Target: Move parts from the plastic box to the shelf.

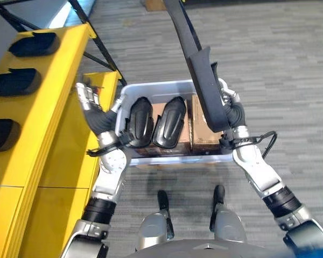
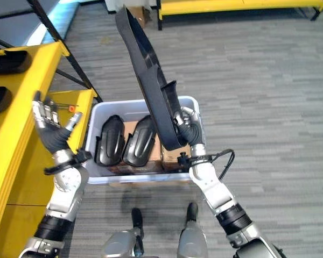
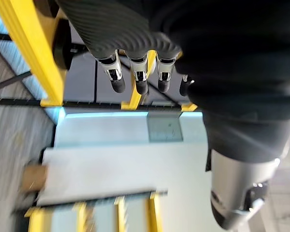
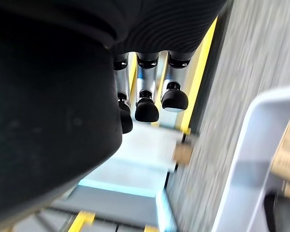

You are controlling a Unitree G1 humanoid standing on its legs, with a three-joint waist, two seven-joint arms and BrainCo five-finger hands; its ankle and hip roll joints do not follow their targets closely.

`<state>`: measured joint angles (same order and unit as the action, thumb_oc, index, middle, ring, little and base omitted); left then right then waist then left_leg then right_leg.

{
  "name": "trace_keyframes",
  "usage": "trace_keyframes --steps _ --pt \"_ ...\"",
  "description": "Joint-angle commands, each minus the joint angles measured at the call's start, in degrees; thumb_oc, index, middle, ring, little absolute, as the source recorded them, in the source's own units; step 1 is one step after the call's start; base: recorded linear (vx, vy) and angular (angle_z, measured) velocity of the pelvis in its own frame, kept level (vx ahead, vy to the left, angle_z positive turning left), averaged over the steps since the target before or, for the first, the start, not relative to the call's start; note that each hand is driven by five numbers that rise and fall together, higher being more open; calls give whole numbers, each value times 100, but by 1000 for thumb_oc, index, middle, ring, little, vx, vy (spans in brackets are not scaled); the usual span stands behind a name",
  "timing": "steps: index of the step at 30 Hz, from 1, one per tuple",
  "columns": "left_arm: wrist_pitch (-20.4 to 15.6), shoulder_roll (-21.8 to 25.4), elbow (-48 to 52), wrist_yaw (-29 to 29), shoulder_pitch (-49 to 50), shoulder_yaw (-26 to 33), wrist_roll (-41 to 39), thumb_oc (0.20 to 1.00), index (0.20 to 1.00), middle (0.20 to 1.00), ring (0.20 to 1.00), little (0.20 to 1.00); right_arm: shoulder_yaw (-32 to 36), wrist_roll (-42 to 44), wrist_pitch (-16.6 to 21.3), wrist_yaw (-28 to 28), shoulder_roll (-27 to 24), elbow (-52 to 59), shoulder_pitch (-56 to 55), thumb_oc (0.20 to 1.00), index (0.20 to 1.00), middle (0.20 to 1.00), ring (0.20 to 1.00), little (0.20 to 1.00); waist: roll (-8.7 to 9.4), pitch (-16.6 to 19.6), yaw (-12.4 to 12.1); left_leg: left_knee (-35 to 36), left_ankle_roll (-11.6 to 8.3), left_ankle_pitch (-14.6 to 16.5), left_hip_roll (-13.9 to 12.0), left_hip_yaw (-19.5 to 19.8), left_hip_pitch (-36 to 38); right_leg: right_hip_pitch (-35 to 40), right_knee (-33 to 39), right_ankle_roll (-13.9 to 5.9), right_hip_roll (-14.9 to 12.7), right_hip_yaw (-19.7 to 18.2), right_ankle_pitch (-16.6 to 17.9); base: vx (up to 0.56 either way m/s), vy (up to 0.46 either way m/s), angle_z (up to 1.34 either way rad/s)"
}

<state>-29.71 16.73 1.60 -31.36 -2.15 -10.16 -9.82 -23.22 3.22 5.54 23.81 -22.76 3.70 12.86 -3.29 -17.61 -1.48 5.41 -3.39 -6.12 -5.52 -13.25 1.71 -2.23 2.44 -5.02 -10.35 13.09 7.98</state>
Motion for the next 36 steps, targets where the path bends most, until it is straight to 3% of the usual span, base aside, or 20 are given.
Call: trace_keyframes --steps 1,4,7,8,9,12,15,18,19,24,27,28,31,33,36 --pt "-648 554 744 1098 411 377 -212 1000 1000 1000 1000 1000 426 139 646 -192 234 341 -182 200 200 200 200 200 290 140 -205 -200 532 468 478 163 -108 178 -512 -253 -177 44 -415 33 60 40" --pt "-776 683 862 1734 788 529 -678 1000 1000 1000 1000 1000 605 111 717 -171 324 480 -614 200 200 200 200 200 273 325 -184 -156 697 474 580 576 -66 176 -966 -152 80 -371 -655 45 32 64" --pt "-778 724 926 2200 976 681 -912 1000 1000 1000 1000 1000 673 11 549 -180 353 678 -835 200 200 200 200 200 299 497 -157 -77 799 461 765 1054 -36 187 -1301 65 576 -719 -888 42 13 163" --pt "-752 753 990 2404 1099 782 -1120 1000 1000 1000 1000 1000 619 55 340 -275 287 762 -855 200 200 200 200 200 360 617 -189 -41 801 430 919 1336 -23 227 -1321 241 979 -783 -970 27 -14 135" --pt "-758 732 1010 2478 1161 822 -1142 1000 1000 1000 1000 1000 556 62 278 -328 251 733 -801 200 200 200 200 200 390 654 -223 -41 794 408 988 1447 -18 218 -1320 292 1147 -817 -941 14 -44 71" --pt "-714 711 922 2550 1106 843 -1279 1000 1000 1000 1000 1000 406 108 322 -355 169 472 -666 200 200 200 200 200 443 705 -316 -67 748 316 1148 1712 -102 339 -843 414 1315 -892 -923 -17 -97 15" --pt "-767 687 793 2747 1018 863 -1396 1000 1000 1000 1000 1000 289 109 487 -270 153 124 -523 200 200 200 200 200 419 695 -341 -129 730 287 1165 1767 -159 307 -684 407 1318 -915 -831 -74 -122 43" --pt "-710 601 736 3325 861 752 -1488 1000 1000 1000 1000 1000 428 -4 462 35 170 173 -799 200 200 200 200 200 416 715 -72 -520 560 426 901 463 -297 425 -431 328 1074 -371 -748 -97 -49 116" --pt "-694 596 731 3329 798 695 -1506 1000 1000 1000 1000 1000 454 8 444 42 150 210 -852 200 200 200 200 200 420 722 -2 -625 513 459 817 238 -359 424 -437 322 1012 -255 -759 -93 37 244" --pt "-650 559 827 3071 685 566 -1401 1000 1000 1000 1000 1000 414 -66 356 -108 73 70 -773 200 200 200 200 200 445 680 84 -935 303 399 299 139 -478 414 -605 409 753 -85 -850 -51 133 61" --pt "-550 568 912 2961 695 593 -1498 1000 1000 1000 1000 1000 304 -45 285 -196 -29 -80 -648 200 200 200 200 200 437 710 71 -694 86 42 -193 282 -383 481 -652 462 622 -21 -952 14 277 -7" --pt "-488 564 924 2972 701 618 -1534 1000 1000 1000 1000 1000 243 -41 224 -221 -74 -148 -595 200 200 200 200 200 450 734 70 -593 -67 -398 -628 324 -415 533 -693 500 516 37 -1031 46 356 6" --pt "-424 564 831 2926 638 552 -1490 1000 1000 1000 1000 1000 181 -30 178 -251 -217 -139 -555 200 200 200 200 200 460 759 176 -513 -245 -723 -1136 -2 -385 610 -850 506 239 306 -1242 48 426 35" --pt "-371 577 676 2657 547 442 -1076 1000 1000 1000 1000 1000 189 56 189 -329 -312 -151 -565 200 200 200 200 200 357 774 303 -321 -304 -680 -1230 -365 -176 553 -1132 465 79 542 -1369 43 505 44" --pt "-367 620 542 2600 522 302 -931 1000 1000 1000 1000 1000 193 221 179 -492 -331 -285 -601 200 200 200 200 200 184 744 337 -318 -332 -569 -1075 -405 -57 541 -1469 442 -58 653 -1506 113 552 60"
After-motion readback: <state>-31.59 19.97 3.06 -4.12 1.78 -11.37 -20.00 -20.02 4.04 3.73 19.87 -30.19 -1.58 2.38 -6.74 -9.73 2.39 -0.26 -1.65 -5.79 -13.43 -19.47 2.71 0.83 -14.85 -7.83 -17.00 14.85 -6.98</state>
